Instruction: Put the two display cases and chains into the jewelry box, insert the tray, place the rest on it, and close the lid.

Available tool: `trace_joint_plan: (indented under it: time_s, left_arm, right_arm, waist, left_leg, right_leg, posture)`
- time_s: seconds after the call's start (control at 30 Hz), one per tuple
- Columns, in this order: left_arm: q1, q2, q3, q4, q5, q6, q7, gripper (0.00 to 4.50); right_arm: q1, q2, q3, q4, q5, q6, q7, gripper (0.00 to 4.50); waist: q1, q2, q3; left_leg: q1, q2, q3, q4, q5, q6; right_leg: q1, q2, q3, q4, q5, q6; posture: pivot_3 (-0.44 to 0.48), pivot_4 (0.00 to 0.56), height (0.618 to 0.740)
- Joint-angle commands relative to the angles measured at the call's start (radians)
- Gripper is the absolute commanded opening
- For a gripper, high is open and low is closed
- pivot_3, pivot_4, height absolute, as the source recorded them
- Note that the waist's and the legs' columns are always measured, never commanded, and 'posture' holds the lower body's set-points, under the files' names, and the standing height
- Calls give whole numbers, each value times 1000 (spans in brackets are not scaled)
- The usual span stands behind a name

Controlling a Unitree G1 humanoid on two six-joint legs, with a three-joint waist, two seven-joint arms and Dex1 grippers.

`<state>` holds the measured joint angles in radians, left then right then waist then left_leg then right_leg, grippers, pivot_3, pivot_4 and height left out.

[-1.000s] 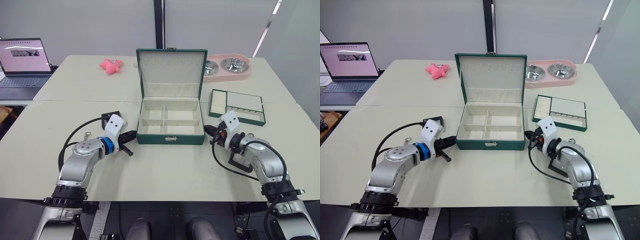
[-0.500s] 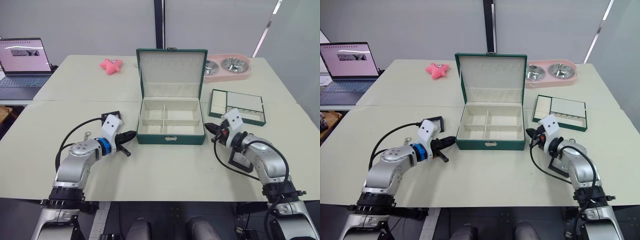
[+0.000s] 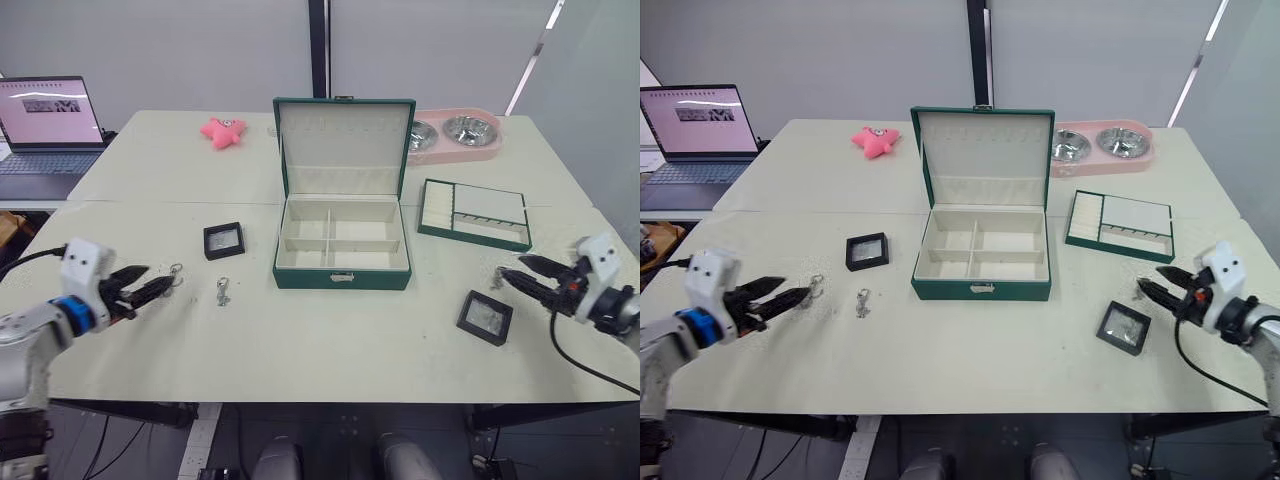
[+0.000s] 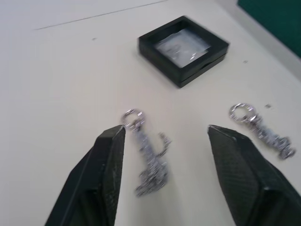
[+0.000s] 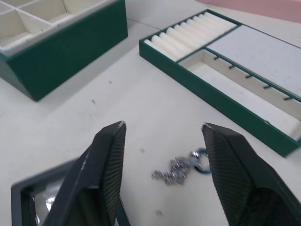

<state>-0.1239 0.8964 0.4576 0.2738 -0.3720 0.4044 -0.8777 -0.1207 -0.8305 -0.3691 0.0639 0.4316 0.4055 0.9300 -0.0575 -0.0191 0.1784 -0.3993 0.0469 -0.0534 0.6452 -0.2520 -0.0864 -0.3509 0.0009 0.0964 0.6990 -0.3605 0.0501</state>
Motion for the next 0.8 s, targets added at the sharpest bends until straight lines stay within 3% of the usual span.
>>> trace_joint_plan:
  time_s: [0.03, 0.1, 0.37, 0.8]
  left_arm:
    - [15, 61, 73, 85, 20, -94, -15, 4064]
    - [19, 79, 89, 139, 30, -135, -8, 4499]
    - [16, 123, 98, 334, 50, -268, -14, 4499]
    - [1, 121, 79, 407, 63, -330, -3, 4499]
  right_arm:
    - [8, -36, -69, 69, 17, -62, 55, 3882]
    - [13, -43, -85, 115, 20, -85, 75, 4437]
    - [49, -61, -112, 214, -4, -146, 78, 4437]
    - [55, -68, -99, 300, -43, -223, 75, 4437]
  waist:
    - [0, 0, 0]
    - [0, 0, 0]
    - [0, 0, 0]
    - [-1, 0, 0]
  left_leg:
    - [0, 0, 0, 0, 0, 0]
    - [0, 0, 0, 0, 0, 0]
    - [0, 0, 0, 0, 0, 0]
    - [0, 0, 1, 0, 0, 0]
  right_leg:
    - [0, 0, 0, 0, 0, 0]
    - [0, 0, 0, 0, 0, 0]
    - [0, 0, 0, 0, 0, 0]
    - [0, 0, 0, 0, 0, 0]
  posture:
    - [0, 150, 740]
    - [0, 150, 740]
    - [0, 150, 740]
    - [0, 150, 740]
